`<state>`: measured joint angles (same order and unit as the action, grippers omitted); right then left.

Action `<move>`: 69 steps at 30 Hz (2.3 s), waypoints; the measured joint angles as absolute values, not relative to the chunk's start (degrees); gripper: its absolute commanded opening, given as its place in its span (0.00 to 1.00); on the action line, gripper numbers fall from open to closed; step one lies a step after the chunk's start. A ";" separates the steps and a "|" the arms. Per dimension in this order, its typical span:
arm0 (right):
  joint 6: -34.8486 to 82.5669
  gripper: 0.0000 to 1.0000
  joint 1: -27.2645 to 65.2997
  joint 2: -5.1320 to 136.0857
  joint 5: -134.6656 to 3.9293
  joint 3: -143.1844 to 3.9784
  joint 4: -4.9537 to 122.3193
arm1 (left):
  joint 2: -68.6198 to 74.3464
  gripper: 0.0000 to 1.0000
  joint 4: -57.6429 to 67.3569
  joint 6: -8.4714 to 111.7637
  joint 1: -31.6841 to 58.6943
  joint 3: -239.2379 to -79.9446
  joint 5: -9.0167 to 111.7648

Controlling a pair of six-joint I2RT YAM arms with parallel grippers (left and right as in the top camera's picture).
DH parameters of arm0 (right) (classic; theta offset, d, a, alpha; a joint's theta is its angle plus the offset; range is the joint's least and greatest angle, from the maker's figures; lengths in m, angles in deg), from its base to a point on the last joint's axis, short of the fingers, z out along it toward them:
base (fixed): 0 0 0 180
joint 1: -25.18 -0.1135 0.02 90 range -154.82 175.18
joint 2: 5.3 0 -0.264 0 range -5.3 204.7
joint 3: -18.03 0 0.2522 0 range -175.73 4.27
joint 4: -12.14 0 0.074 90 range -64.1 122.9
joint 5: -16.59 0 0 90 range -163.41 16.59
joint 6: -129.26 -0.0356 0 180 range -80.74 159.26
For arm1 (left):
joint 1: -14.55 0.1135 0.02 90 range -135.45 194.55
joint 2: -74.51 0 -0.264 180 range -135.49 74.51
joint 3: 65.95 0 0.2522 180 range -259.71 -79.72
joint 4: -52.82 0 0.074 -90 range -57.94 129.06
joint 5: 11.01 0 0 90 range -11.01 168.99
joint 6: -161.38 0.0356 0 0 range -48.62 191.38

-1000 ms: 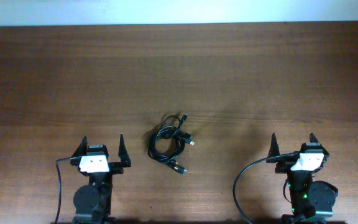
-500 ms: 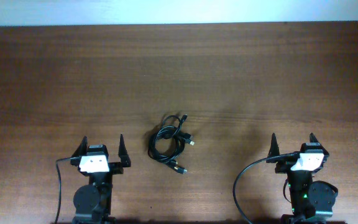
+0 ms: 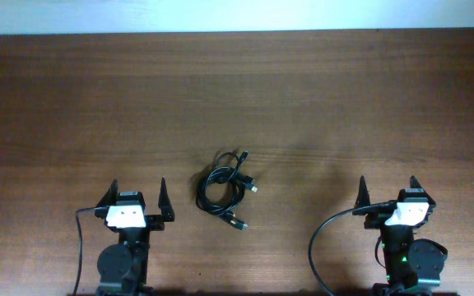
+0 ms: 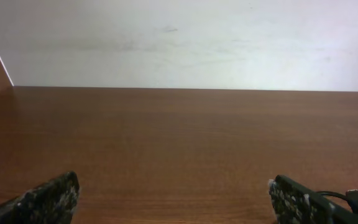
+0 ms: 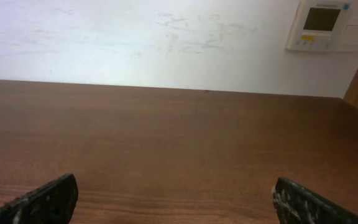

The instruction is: Untangle cables

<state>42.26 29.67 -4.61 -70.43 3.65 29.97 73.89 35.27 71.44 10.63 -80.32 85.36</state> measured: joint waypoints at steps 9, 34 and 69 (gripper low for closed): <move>42.26 0.99 29.67 -4.61 -70.43 3.65 29.97 | 73.89 0.99 35.40 71.44 10.63 -80.32 84.71; 42.22 0.99 29.67 -4.63 -70.58 3.65 30.00 | 66.11 0.99 29.00 68.77 10.63 -87.77 80.38; 42.24 0.99 29.63 -4.61 -70.62 3.65 30.02 | -5.74 0.99 -15.33 67.24 6.63 -135.11 64.47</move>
<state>42.24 29.63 -4.61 -70.62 3.65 30.02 -5.74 -15.33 67.24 6.63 -135.11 64.47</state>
